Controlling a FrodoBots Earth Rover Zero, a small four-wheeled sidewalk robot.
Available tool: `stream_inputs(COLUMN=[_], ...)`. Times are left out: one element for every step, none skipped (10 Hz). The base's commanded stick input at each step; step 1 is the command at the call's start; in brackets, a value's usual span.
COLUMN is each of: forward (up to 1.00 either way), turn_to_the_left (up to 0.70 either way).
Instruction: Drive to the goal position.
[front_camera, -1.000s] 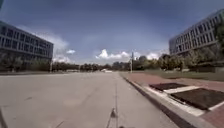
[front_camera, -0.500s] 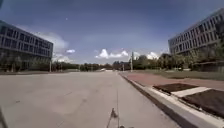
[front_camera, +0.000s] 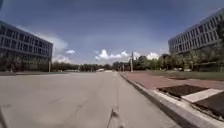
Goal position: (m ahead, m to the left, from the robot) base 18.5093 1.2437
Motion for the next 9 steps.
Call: stream_inputs(forward=[0.70,0.70,0.70,0.70,0.70,0.70,0.70,0.70,0.70], turn_to_the_left=[0.00,0.00,0.00,0.00,0.00,0.00,0.00,0.00,0.00])
